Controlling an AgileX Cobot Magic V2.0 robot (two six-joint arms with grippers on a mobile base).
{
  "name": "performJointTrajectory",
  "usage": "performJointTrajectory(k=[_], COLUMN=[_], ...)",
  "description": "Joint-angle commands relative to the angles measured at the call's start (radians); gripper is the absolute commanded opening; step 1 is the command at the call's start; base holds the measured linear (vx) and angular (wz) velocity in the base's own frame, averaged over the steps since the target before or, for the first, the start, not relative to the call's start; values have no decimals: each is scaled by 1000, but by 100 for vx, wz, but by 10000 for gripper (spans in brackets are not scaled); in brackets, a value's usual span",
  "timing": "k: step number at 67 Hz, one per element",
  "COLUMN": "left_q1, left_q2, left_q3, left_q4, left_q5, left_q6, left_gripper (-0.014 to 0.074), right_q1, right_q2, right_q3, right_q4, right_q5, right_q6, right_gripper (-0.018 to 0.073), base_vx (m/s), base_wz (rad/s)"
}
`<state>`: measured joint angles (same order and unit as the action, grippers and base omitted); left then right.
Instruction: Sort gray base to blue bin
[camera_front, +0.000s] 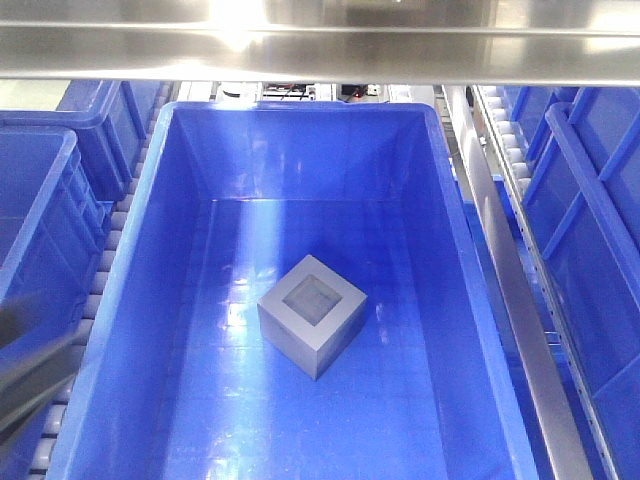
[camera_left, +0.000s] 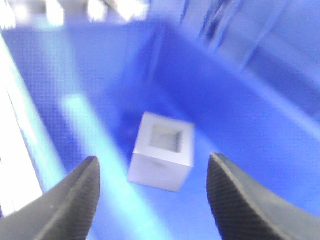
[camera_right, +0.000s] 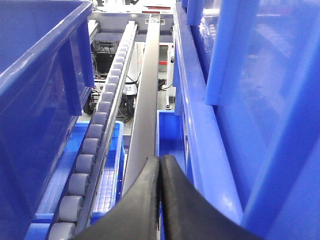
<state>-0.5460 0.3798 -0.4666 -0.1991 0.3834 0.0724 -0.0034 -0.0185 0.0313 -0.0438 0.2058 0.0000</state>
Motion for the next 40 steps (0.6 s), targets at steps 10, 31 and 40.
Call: performJointTrajectory(k=[10,31,40], left_q1=[-5,-5,-5], left_q2=[-323,-386,-386], left_q3=[-1,-1,-1], left_q4=[38,39,39], left_q5=[153,200,209], left_q6=[1,0,0], left_gripper=[448,444,340], right_q1=[-2,-2,-2], right_q2=[-7,-7,-7], right_q3=[6,6,6], right_q4=[-9,-9,-9], right_q5=[-79,-79,-79], right_q6=[-12,-12,-12], right_gripper=[-5,-5,-5], base_vx=[0,0,0], base_wz=[0,0,0])
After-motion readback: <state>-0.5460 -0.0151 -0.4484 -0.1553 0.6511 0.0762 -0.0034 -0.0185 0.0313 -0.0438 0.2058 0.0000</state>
